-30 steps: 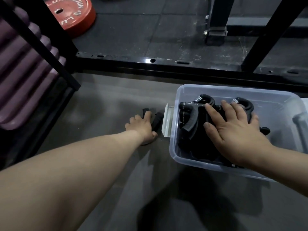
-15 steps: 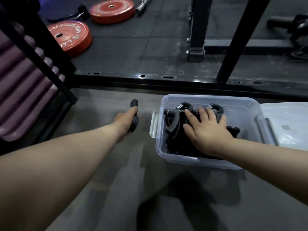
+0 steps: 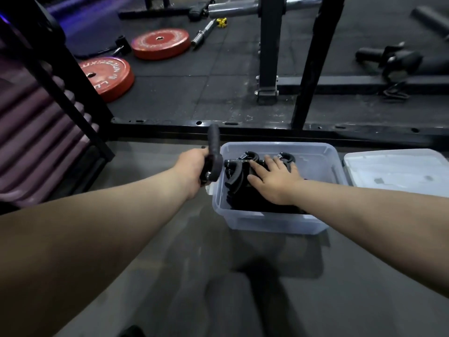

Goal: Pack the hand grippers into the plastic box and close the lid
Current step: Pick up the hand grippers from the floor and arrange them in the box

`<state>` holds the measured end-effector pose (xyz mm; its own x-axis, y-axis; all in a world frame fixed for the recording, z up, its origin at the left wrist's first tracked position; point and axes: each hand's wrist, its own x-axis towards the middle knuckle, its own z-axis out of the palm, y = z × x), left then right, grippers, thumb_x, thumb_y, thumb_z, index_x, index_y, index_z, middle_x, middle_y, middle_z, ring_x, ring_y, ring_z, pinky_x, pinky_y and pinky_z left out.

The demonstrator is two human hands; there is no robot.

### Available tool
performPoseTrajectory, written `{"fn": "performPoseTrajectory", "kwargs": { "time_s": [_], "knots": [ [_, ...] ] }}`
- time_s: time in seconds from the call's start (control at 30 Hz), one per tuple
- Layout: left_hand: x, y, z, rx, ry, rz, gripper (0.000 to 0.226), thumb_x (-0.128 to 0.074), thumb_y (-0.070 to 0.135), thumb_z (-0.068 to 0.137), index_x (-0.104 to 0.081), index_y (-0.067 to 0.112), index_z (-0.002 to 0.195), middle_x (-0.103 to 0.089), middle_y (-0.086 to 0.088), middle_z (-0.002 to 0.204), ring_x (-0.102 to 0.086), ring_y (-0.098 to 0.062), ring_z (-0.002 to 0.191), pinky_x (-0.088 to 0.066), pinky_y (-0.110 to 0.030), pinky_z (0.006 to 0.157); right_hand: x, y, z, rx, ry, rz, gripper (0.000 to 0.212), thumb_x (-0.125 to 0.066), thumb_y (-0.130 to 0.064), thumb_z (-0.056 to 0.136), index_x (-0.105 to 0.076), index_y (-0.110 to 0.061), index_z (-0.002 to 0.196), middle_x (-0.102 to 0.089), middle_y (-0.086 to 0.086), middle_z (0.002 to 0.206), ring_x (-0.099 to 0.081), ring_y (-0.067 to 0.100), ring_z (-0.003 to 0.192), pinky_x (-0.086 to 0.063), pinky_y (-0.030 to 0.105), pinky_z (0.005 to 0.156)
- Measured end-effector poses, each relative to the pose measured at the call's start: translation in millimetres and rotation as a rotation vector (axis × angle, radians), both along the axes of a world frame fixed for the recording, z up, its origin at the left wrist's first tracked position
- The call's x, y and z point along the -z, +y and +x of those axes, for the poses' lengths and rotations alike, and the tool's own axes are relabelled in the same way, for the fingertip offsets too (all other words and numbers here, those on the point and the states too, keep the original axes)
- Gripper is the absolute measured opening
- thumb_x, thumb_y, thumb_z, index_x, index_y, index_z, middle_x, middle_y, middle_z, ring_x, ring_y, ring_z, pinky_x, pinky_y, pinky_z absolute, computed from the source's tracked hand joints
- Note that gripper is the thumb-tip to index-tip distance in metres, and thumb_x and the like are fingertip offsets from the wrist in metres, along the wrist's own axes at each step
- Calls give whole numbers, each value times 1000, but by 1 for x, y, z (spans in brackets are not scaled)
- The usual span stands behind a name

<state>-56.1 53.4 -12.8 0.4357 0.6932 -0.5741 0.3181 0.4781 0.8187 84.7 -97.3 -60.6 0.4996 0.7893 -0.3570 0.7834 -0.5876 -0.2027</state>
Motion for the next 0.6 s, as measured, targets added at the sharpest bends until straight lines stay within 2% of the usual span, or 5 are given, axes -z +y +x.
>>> {"fn": "performPoseTrajectory", "kwargs": {
  "time_s": [0.07, 0.17, 0.3, 0.43, 0.6],
  "knots": [
    [0, -8, 2, -5, -8, 27, 29, -63, 27, 79, -70, 11, 101, -73, -11, 99, -68, -24, 74, -54, -32, 65, 4, -5, -5, 50, -1, 54, 62, -12, -60, 96, -7, -39, 154, 4, 1, 164, 9, 21, 150, 6, 52, 118],
    [0, -21, 2, -25, 13, 91, 37, -64, 26, 82, -65, 11, 115, -71, -10, 95, -64, -23, 69, -51, -28, 54, 13, -9, -17, 261, -53, 132, 62, -19, -51, 99, -17, -23, 155, 0, 8, 164, 6, 26, 150, 1, 48, 120],
    [-3, -34, 9, -36, 20, 66, 42, -69, 33, 85, -57, 11, 119, -68, -9, 99, -66, -22, 71, -53, -26, 50, 17, -12, -15, 283, -49, 226, 57, -27, -40, 102, -26, -9, 150, -16, 14, 160, -5, 34, 148, -6, 46, 121],
    [-5, -43, 23, -43, 7, 50, 44, -74, 30, 82, -52, 13, 117, -64, -12, 105, -68, -26, 86, -61, -39, 67, 16, -21, 3, 233, 52, 313, 47, -30, -32, 102, -42, -5, 139, -35, 16, 150, -21, 33, 144, -13, 40, 120],
    [2, -51, 40, 4, -5, 86, 37, -73, 28, 84, -55, 10, 111, -66, -11, 100, -66, -22, 82, -57, -29, 55, 10, -36, 8, 163, 43, 351, 42, -35, -29, 104, -46, -8, 138, -34, 12, 150, -23, 30, 141, -15, 35, 116]
  ]
}}
